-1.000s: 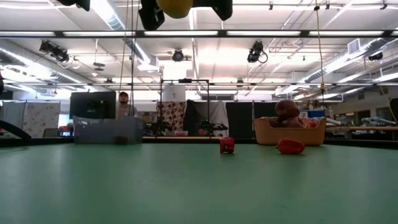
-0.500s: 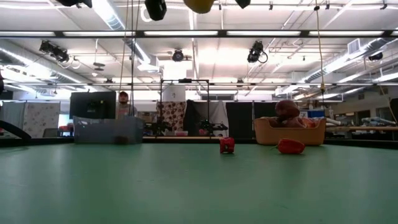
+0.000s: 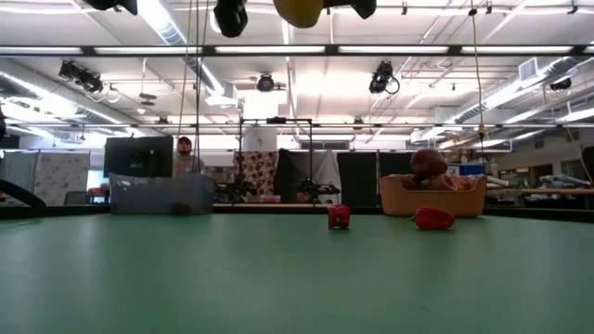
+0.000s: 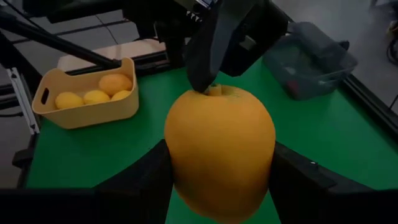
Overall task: Sort produce into baskets
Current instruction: Put the lemon into the yellow bin
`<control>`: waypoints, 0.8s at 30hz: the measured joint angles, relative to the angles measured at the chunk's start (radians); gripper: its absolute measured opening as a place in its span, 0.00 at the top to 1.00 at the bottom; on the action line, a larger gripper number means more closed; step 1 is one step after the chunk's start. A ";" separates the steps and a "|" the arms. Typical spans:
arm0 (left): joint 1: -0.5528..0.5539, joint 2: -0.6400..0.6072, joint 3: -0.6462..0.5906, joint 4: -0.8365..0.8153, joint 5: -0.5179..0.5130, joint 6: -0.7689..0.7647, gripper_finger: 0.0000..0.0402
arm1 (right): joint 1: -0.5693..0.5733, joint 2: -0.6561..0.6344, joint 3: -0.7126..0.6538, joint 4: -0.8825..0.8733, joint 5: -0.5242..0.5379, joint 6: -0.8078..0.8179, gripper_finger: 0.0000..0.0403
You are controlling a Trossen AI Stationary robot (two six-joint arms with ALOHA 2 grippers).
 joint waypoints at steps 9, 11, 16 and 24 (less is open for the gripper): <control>0.000 0.002 -0.002 0.044 -0.024 0.006 0.25 | 0.001 0.000 0.000 0.014 -0.018 0.001 0.43; 0.000 0.002 -0.002 0.044 -0.027 0.006 0.25 | 0.000 0.000 0.000 0.019 -0.019 0.002 0.43; -0.002 0.002 -0.002 0.038 -0.016 0.005 0.25 | 0.001 0.001 0.000 0.031 -0.027 0.008 0.43; 0.001 0.002 0.000 0.019 -0.010 -0.017 0.25 | 0.009 0.002 0.000 0.035 -0.029 0.032 0.43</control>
